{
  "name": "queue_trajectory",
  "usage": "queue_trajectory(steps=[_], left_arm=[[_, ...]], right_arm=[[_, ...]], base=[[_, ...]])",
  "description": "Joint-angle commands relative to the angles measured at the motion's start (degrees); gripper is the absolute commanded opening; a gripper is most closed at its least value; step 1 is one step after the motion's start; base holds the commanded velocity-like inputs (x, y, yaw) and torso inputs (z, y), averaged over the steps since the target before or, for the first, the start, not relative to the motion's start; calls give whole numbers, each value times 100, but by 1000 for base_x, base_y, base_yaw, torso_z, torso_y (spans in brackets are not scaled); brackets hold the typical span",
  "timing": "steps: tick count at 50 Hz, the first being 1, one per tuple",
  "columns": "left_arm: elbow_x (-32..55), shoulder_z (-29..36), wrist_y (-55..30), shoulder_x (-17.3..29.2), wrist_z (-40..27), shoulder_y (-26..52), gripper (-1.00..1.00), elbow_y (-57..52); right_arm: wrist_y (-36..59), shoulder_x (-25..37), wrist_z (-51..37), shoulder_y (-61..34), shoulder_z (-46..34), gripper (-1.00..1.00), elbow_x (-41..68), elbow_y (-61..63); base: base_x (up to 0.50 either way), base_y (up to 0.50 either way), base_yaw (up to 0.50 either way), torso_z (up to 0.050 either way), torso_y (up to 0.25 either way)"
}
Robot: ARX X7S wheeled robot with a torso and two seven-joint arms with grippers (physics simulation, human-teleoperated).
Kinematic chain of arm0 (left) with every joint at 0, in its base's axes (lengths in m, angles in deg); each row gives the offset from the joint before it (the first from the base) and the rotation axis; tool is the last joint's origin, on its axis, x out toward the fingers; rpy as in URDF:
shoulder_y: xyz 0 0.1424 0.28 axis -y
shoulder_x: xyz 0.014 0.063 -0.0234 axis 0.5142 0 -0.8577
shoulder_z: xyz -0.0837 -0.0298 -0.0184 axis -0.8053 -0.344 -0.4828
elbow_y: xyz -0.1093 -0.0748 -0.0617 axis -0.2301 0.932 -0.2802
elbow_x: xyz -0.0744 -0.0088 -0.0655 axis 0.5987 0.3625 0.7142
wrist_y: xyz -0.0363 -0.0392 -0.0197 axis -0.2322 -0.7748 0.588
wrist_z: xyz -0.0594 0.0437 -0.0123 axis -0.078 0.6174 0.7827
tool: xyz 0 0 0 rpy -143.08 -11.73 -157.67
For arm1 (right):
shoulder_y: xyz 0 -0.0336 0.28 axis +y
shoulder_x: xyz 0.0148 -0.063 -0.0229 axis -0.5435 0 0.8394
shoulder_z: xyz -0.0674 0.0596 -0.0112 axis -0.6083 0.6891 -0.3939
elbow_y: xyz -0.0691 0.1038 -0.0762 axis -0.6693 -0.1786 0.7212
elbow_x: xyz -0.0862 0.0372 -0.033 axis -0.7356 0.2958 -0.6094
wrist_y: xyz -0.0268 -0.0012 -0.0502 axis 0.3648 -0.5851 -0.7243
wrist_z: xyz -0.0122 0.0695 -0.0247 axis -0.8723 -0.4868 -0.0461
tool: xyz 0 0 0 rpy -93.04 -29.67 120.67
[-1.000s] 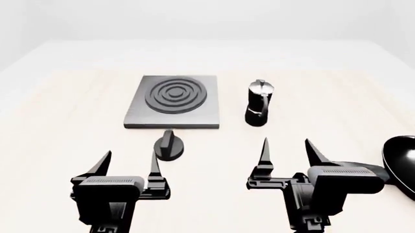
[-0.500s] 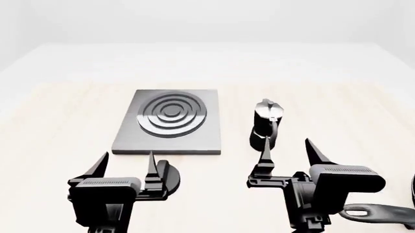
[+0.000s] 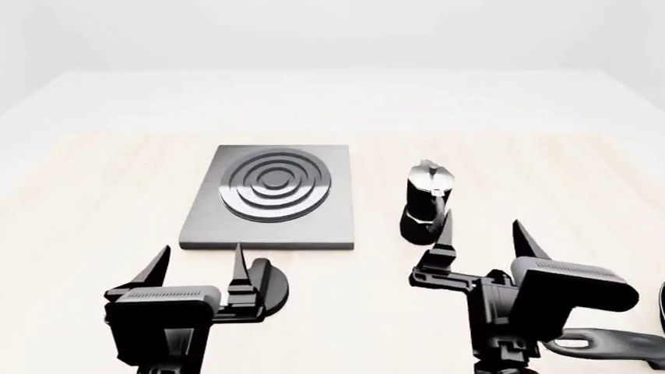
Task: Put the frying pan on the stove.
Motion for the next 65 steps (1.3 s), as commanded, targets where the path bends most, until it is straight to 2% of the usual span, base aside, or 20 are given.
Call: queue_trajectory(steps=[1,12,17,19,23,30,37,65], left_arm=[[30,42,14,42,-30,46,100,50],[51,73,59,75,-66,25,100,102],[51,93,95,87,-81,8,100,121],[46,109,112,89,-83,8,100,144],[64,121,116,115,-106,10,100,147],[103,150,127,170,-156,11,100,144],[130,183,100,222,-214,27,100,94],[239,327,264,312,-282,115,100,351]], right_arm=[[-48,-235,-811,-67,287,100,-291,66],[-264,-407,-1642,-4,569,100,-640,162],[-439,-523,-1848,47,711,100,-431,163],[-496,-478,-1837,75,663,100,-414,160],[-520,-614,-2612,-36,637,100,-1054,-8],[-649,-579,-2909,-18,587,100,-828,-79],[-756,-672,-3816,-35,646,100,-941,93],[-1313,-541,-5414,190,326,100,-1353,40]], base=[[0,0,0,0,0],[0,0,0,0,0],[0,0,0,0,0],[0,0,0,0,0],[0,0,0,0,0],[0,0,0,0,0],[0,0,0,0,0],[0,0,0,0,0]])
